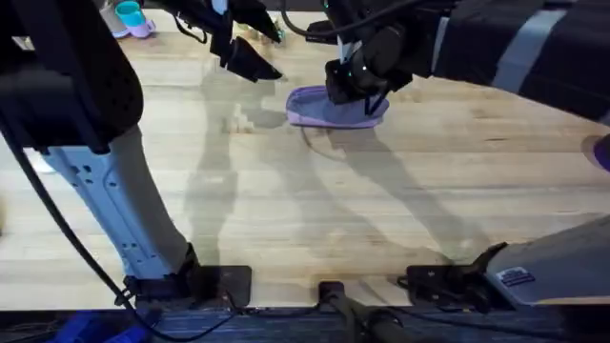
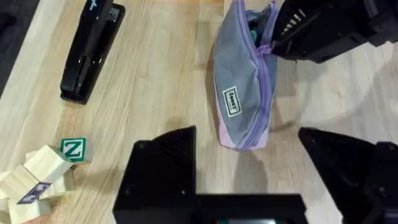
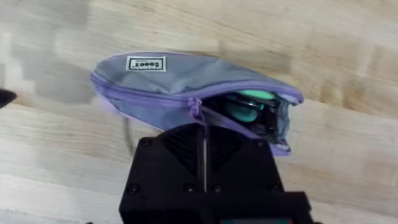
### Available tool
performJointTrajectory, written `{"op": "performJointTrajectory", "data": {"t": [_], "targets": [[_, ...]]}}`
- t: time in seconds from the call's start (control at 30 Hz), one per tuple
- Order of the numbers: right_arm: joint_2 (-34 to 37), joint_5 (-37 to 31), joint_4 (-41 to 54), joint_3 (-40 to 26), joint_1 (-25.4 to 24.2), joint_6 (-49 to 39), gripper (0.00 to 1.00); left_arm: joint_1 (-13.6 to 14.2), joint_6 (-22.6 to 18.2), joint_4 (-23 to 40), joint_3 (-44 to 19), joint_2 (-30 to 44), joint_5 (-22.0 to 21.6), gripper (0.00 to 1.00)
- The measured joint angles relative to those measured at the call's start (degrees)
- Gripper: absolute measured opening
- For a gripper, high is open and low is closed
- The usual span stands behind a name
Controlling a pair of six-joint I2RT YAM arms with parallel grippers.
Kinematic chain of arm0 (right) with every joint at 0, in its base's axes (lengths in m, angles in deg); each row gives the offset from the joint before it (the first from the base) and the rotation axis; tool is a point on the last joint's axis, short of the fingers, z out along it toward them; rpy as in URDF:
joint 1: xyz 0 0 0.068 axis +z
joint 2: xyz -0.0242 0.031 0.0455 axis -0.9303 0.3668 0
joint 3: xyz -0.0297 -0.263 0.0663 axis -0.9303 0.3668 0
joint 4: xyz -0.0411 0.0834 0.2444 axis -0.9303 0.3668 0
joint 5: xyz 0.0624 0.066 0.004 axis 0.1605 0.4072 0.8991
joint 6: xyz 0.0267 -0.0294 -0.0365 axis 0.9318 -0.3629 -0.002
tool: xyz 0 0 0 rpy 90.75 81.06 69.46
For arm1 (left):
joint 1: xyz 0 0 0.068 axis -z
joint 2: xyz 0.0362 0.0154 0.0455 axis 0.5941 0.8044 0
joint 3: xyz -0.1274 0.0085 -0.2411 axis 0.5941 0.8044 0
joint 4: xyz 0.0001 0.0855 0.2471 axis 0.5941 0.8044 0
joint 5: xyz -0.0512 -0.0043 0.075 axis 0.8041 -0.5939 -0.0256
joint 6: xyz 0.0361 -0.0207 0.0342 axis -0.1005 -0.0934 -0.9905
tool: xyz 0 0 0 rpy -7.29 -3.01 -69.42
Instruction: Unzip the bag, pick up the pens from the table one at a time and place them inside, then zip the bag closed.
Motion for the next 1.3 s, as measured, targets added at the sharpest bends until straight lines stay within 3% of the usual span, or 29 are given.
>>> {"op": "performJointTrajectory", "data": {"t": [0.33,0.6,1.03,1.3], "targets": [[-7.3,0.5,0.2,0.0,0.0,-1.5,0.031,0.0,0.0,-0.9,0.0,0.0,-0.9,0.995],[-7.6,0.7,0.1,0.0,0.0,-1.6,0.031,0.4,0.0,-2.9,3.0,0.0,-1.3,0.995],[-7.6,0.7,0.1,0.0,0.0,-1.6,0.03,5.9,0.0,-11.0,11.6,0.0,-1.5,0.993],[-7.6,0.7,0.1,0.0,0.0,-1.6,0.031,7.2,0.4,-14.7,15.0,0.0,-1.9,0.994]]}}
